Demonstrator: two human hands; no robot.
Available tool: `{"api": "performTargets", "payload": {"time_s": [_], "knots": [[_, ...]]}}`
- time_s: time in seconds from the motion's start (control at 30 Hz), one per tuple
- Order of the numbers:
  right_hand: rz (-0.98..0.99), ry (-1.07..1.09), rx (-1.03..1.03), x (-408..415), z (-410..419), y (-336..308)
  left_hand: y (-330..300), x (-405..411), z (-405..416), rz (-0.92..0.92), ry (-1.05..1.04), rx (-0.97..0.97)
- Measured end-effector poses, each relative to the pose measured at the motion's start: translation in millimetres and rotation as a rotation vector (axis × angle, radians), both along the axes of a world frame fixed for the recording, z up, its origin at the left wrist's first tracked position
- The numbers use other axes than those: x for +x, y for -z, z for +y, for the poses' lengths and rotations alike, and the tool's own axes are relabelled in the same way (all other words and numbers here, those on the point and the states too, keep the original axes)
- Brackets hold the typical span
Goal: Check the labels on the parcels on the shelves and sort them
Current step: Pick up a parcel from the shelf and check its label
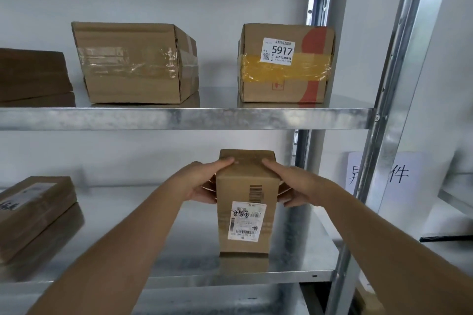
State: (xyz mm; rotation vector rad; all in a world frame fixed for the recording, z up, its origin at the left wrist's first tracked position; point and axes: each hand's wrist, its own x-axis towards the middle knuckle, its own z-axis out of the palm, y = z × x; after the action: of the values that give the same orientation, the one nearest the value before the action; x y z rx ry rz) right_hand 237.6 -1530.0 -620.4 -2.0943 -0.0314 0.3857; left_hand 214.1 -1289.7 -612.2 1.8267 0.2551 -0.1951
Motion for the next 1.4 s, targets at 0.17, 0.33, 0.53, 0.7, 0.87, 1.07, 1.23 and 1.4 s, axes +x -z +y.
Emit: {"api": "performTargets", "payload": {"time_s": [0.17, 0.33, 0.53, 0.7, 0.87, 1.07, 1.23, 1.4], "knots": [[0.106, -0.001, 0.017, 10, 2, 2, 7, 10, -1, 0.079, 0.007, -0.046], [0.166, -0.006, 0.014, 18, 2, -6, 2, 20, 6, 0.176, 0.050, -0.040], [0.171, -0.029, 0.052, 22, 12, -28, -12, 29, 10, 0.250, 0.136, -0.123], [0.241, -0.021, 0.086, 27, 17, -30, -11, 34, 3, 0.269, 0.161, -0.109], [0.272, -0.027, 0.104, 31, 16, -28, -11, 36, 0, 0.262, 0.171, -0.099], [0.265, -0.040, 0.103, 33, 17, -28, -11, 36, 1, 0.240, 0.168, -0.086], [0.274, -0.037, 0.111, 32, 18, -28, -11, 37, 0, 0.227, 0.168, -0.073], [0.240, -0.015, 0.109, 32, 17, -24, -7, 38, 2, 0.214, 0.156, -0.071]]}}
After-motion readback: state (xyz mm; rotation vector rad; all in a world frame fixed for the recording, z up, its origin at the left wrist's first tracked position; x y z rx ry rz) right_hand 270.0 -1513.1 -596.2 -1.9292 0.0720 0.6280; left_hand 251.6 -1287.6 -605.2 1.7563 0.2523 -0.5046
